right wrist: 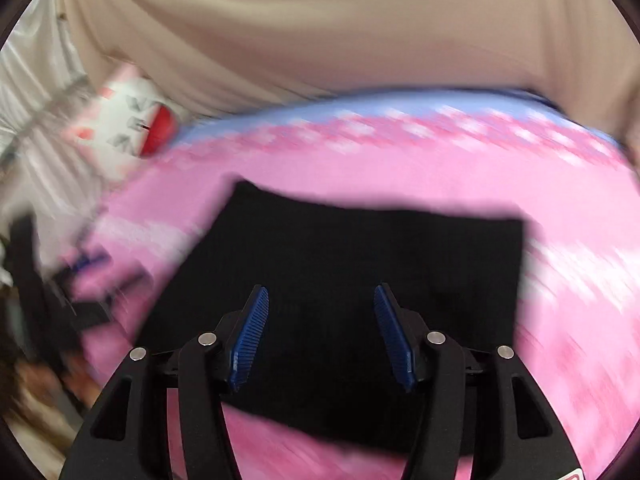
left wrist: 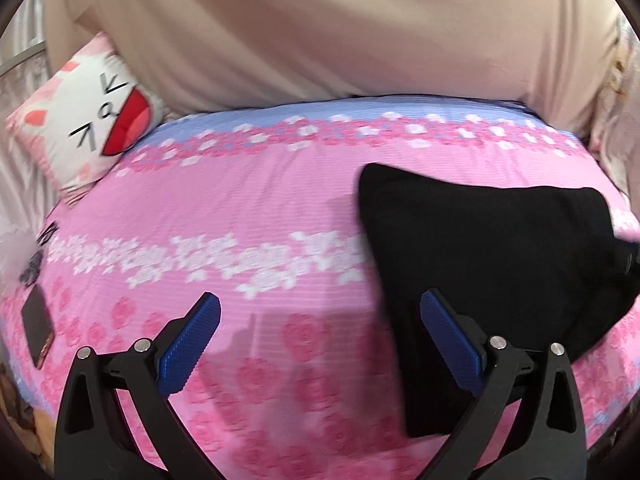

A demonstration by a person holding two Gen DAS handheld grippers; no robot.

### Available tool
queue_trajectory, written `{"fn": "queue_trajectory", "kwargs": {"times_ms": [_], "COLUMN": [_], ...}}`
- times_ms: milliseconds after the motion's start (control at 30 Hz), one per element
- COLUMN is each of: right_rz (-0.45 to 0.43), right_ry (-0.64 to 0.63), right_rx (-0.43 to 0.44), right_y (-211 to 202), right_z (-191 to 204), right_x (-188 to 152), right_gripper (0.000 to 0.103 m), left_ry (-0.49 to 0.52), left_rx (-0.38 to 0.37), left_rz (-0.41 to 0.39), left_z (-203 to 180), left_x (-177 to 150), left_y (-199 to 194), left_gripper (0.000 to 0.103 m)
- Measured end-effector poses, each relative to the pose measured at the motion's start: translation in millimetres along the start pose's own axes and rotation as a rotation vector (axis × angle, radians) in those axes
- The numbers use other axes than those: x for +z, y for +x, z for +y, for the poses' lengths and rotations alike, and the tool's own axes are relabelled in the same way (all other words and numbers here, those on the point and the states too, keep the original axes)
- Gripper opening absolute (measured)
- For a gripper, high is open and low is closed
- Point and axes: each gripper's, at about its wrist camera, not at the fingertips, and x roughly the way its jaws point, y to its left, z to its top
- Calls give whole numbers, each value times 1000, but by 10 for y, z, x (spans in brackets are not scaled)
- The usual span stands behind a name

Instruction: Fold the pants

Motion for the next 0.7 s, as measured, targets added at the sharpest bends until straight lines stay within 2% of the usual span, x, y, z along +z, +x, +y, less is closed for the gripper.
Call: {"fn": "queue_trajectory", "kwargs": {"times_ms": [33,67,100,133,200,300,333,433,467,567,700], "right_rz": [5,-34,-39,-65,-124,-30,-39,-80,-121,-158,-127], "right_ry": [20,110,167,187,122,60,83,171,164,100,24], "right_rx": [-16,54,74,81,55,-6,-14,29,34,55,22], "right_y": [21,-101,-188,-301,-452,-174,-89,-287,-391,-540,-438], "right_z": [-151,-302,-363,-363,-241,-286,-373,-444,-374,-147,84], "right_x": [-104,-166,-170,-155,-114,-191,-261,-225,-189,-142,-215], "right_gripper": [35,33,30,31,33,29,29,30,35,36,36], "left_ry": [8,21,50,74,119,154,161,142,132,129,141], "left_rx": [-16,-33,-50,-52,-65,-84,-76,-60,-62,-53,-32], "left_rz": [2,11,33,50,57,49,61,112,113,115,110], "left_z": [-83,-174,-307,-399,-578,-748,-783,-808,-798,-806,-834], "left_x": [6,11,7,-1,-38,-112,-134,-186,-183,-162,-155], "left_y": [15,41,87,112,90,51,83,195,192,191,172], "left_gripper": [98,98,98,98,98,98,98,98,98,98,98]}}
